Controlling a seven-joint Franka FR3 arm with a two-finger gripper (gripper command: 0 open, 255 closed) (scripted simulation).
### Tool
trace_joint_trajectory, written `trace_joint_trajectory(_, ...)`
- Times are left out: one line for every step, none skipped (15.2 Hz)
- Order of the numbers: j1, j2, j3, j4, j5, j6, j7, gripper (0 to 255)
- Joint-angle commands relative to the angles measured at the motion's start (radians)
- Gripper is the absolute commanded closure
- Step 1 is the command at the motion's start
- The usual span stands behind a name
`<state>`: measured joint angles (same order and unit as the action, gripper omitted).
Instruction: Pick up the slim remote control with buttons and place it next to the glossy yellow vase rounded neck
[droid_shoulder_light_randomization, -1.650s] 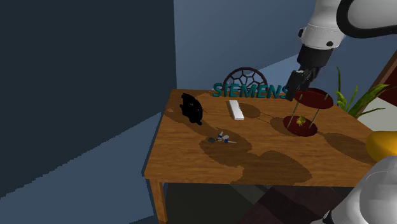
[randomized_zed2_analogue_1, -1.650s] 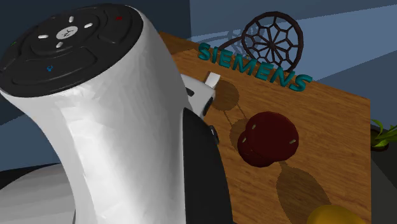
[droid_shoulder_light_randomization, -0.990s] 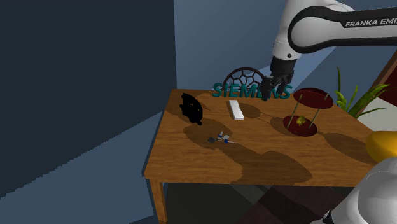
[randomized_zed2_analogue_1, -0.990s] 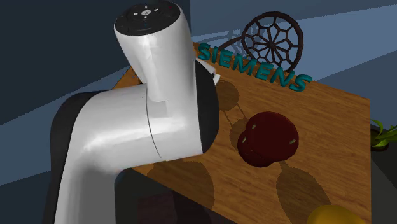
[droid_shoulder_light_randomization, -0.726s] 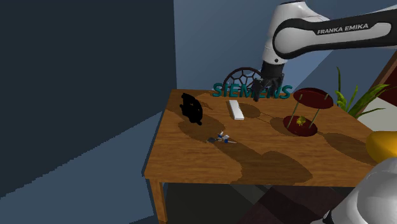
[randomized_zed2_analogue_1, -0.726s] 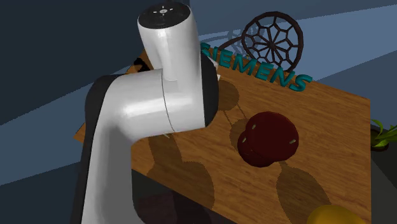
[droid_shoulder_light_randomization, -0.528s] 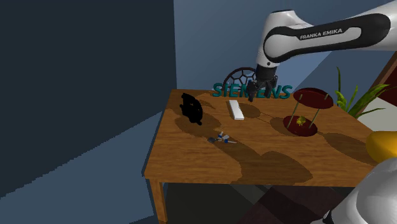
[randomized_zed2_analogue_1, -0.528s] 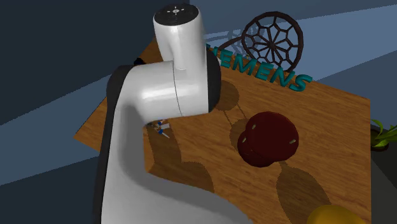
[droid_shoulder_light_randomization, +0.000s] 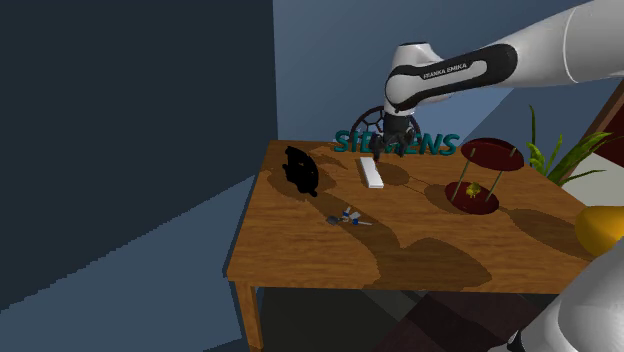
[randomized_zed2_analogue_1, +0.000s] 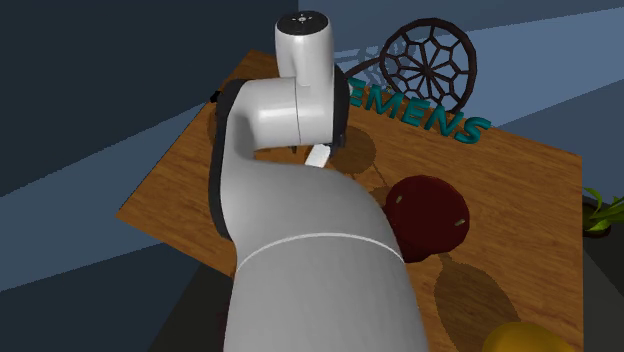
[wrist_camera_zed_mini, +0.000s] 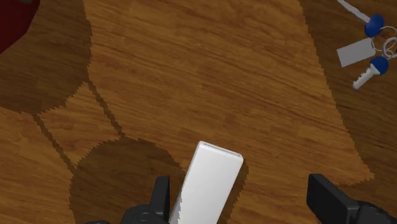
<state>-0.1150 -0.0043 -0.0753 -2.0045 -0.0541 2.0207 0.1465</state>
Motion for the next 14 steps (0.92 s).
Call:
trace_joint_trajectory(-0.010,0.091,-0.010,0.071,0.013,0.018,0.003,0)
trace_joint_trajectory(-0.015,0.129,-0.014,0.101,0.020,0.024,0.005,0)
trace_joint_trajectory(-0.019,0.167,-0.017,0.133,0.027,0.029,0.008,0)
trace_joint_trajectory(-0.024,0.205,-0.020,0.166,0.034,0.033,0.011,0)
trace_joint_trajectory(-0.030,0.244,-0.023,0.200,0.042,0.035,0.013,0)
trace_joint_trajectory(-0.035,0.283,-0.026,0.236,0.050,0.037,0.015,0)
trace_joint_trajectory(-0.041,0.322,-0.028,0.273,0.058,0.037,0.018,0)
trace_joint_trajectory(-0.047,0.361,-0.030,0.312,0.066,0.036,0.021,0)
trace_joint_trajectory(-0.054,0.401,-0.032,0.353,0.074,0.034,0.023,0)
trace_joint_trajectory(-0.061,0.442,-0.034,0.396,0.082,0.030,0.026,0)
trace_joint_trajectory(-0.067,0.474,-0.035,0.430,0.088,0.026,0.029,0)
trace_joint_trajectory(-0.067,0.479,-0.034,0.424,0.089,0.037,0.028,0)
trace_joint_trajectory(-0.067,0.484,-0.034,0.418,0.089,0.048,0.028,0)
trace_joint_trajectory(-0.068,0.489,-0.033,0.412,0.090,0.059,0.028,0)
